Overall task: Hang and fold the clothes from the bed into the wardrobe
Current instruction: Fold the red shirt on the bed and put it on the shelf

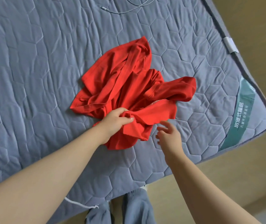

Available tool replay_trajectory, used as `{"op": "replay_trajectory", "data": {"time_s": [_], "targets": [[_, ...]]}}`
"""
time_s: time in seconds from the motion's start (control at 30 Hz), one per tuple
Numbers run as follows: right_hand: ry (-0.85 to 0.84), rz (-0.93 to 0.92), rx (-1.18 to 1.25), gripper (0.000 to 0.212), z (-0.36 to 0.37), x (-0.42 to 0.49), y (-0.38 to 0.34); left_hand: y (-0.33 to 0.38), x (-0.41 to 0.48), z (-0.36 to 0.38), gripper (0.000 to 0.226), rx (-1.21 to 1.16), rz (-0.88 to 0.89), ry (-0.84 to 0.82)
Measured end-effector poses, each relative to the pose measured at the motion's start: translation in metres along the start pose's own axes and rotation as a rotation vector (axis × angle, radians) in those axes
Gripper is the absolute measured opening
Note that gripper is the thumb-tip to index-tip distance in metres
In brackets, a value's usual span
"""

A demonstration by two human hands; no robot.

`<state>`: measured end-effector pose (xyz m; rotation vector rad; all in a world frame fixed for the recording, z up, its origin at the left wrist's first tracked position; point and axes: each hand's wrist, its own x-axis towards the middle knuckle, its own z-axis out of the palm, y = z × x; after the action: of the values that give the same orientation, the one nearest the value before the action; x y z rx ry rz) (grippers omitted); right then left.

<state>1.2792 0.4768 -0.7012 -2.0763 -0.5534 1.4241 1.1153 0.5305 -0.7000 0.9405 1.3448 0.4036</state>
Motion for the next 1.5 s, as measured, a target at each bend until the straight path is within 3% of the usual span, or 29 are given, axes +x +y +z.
{"op": "replay_trajectory", "data": {"time_s": [0.07, 0.17, 0.27, 0.33, 0.4, 0.47, 0.57, 0.63, 0.7, 0.77, 0.87, 0.93, 1.03, 1.1, 1.17, 1.27, 1.4, 1.5], "targets": [[0.096, -0.128, -0.124, 0.054, -0.002, 0.010, -0.003, 0.009, -0.008, -0.008, 0.020, -0.259, -0.087, -0.138], [0.061, -0.316, -0.506, 0.084, 0.004, 0.023, -0.018, 0.018, -0.018, -0.021, 0.025, -0.475, -0.168, -0.267], [0.101, -0.359, -0.665, 0.066, 0.012, 0.031, -0.033, 0.023, -0.022, -0.030, 0.028, -0.674, -0.229, -0.189], [0.108, -0.376, -0.595, 0.054, 0.013, 0.033, -0.041, 0.018, -0.014, -0.036, 0.028, -0.557, -0.166, 0.050], [0.078, -0.433, -0.504, 0.048, 0.015, 0.032, -0.045, 0.013, -0.004, -0.042, 0.024, -0.224, -0.035, 0.381], [0.033, -0.455, -0.395, 0.044, 0.017, 0.027, -0.045, 0.009, 0.002, -0.047, 0.021, -0.048, 0.045, 0.516], [0.117, -0.414, -0.320, 0.049, 0.015, 0.026, -0.040, 0.011, 0.003, -0.047, 0.015, -0.121, -0.087, 0.410], [0.207, -0.431, -0.297, 0.046, 0.011, 0.024, -0.039, 0.020, -0.001, -0.046, 0.040, -0.442, -0.286, 0.275], [0.176, -0.417, -0.116, 0.034, 0.011, 0.017, -0.040, 0.022, -0.006, -0.047, 0.043, -0.709, -0.366, 0.165], [0.084, -0.346, 0.115, 0.030, 0.012, 0.011, -0.045, 0.022, -0.010, -0.049, 0.026, -0.804, -0.357, 0.112], [-0.069, -0.173, 0.354, 0.030, 0.011, 0.012, -0.047, 0.023, -0.017, -0.048, 0.027, -0.835, -0.331, 0.117], [-0.135, -0.119, 0.321, 0.026, 0.010, 0.012, -0.045, 0.021, -0.019, -0.051, 0.030, -0.852, -0.279, 0.152], [-0.018, -0.100, 0.102, 0.020, 0.008, 0.012, -0.035, 0.019, -0.022, -0.059, 0.025, -0.857, -0.220, 0.194], [0.055, -0.061, 0.103, 0.017, 0.006, 0.013, -0.032, 0.018, -0.027, -0.062, 0.016, -0.750, -0.188, 0.187], [0.026, -0.025, 0.223, 0.022, 0.006, 0.011, -0.033, 0.012, -0.031, -0.063, 0.016, -0.394, -0.138, 0.113], [-0.132, 0.042, 0.490, 0.030, 0.007, 0.005, -0.040, 0.005, -0.032, -0.064, 0.043, 0.188, 0.004, 0.021], [-0.195, 0.122, 0.603, 0.029, 0.011, 0.003, -0.043, 0.002, -0.035, -0.059, 0.101, 0.598, 0.074, -0.075], [-0.117, 0.244, 0.671, 0.030, 0.015, 0.003, -0.044, -0.001, -0.038, -0.051, 0.101, 0.868, 0.087, -0.151]]}}
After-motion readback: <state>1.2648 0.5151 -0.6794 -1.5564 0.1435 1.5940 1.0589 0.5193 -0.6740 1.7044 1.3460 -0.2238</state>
